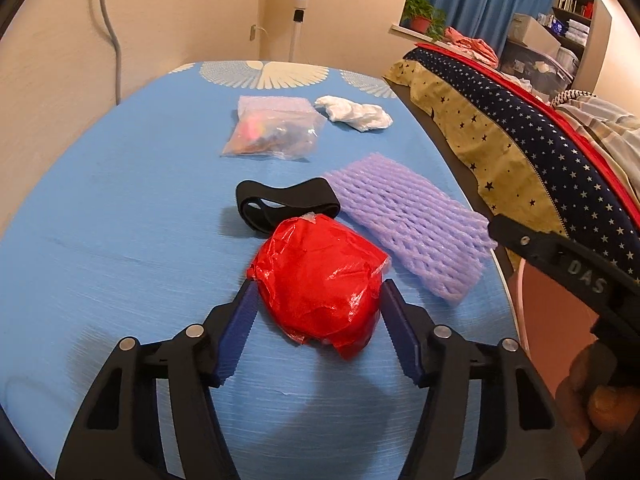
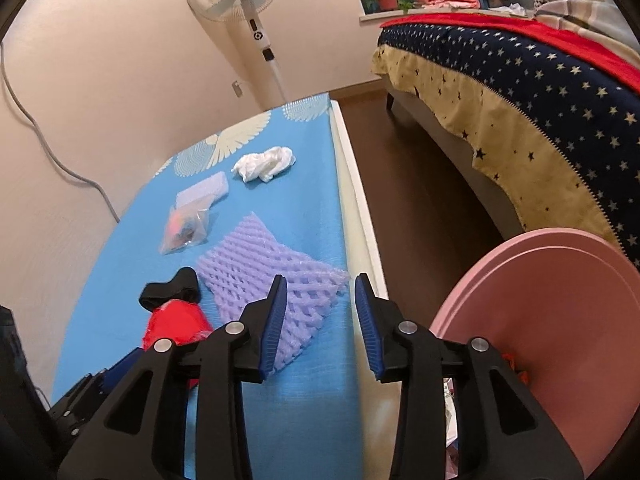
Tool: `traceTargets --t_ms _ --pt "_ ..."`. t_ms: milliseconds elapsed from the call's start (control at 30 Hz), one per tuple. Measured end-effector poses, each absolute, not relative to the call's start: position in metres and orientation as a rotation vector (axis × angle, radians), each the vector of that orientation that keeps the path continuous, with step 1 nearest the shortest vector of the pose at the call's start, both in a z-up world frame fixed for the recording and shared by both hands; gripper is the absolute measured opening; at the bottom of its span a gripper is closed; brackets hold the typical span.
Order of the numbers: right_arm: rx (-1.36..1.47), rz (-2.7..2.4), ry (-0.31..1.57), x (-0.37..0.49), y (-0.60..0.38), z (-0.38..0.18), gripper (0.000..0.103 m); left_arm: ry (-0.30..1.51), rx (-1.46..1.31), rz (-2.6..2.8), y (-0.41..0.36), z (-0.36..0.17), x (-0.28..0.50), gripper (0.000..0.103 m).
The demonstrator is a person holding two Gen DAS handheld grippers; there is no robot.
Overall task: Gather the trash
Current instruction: 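Grasp the purple foam net with the right tool while the left tool grasps the red plastic bag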
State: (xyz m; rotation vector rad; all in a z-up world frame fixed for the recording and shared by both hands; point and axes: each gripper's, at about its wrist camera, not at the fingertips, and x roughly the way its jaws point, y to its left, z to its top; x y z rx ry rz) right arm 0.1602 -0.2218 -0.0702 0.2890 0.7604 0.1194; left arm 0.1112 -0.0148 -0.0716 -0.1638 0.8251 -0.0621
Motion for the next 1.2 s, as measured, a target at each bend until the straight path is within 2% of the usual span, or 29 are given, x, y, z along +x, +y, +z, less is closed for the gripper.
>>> traceTargets --t_ms 100,233,333,433,500,533,867,900,933,1200 --pt "0.278 0.113 0.783 0.167 -0.218 -0.077 0.037 0.816 -0.169 -0.044 -0.010 -0.070 0.111 0.051" --pt "0.268 0.109 0.809 0.173 -0.215 -0.084 0.035 0.811 -0.185 -0.030 -0.005 -0.069 0.111 0.051" --pt "0.248 0.102 0.810 0.173 -0.214 -0.086 0.018 0.807 -0.182 -0.031 -0.003 -0.069 0.111 0.050" --pt "0.242 0.103 0.796 0.171 -0.215 -0.083 0.012 0.804 -0.185 -0.033 -0.001 -0.068 0.111 0.049" --pt "0.235 0.107 0.782 0.169 -0.214 -0.079 0.010 0.801 -0.185 -0.038 -0.002 -0.067 0.110 0.048" --pt "0.233 0.110 0.770 0.167 -0.214 -0.075 0.010 0.798 -0.184 -0.040 -0.004 -0.066 0.110 0.040" --pt "0.203 0.125 0.682 0.145 -0.214 -0.042 0.008 0.767 -0.185 -0.049 -0.001 -0.051 0.098 0.036" --pt "0.206 0.125 0.681 0.145 -0.216 -0.040 0.008 0.763 -0.186 -0.052 -0.001 -0.049 0.097 0.008" --pt "0.208 0.125 0.677 0.142 -0.218 -0.038 0.008 0.764 -0.184 -0.058 -0.001 -0.047 0.096 0.000" --pt "0.170 0.130 0.631 0.117 -0.220 -0.016 0.008 0.760 -0.226 -0.062 0.011 -0.044 0.087 0.002"
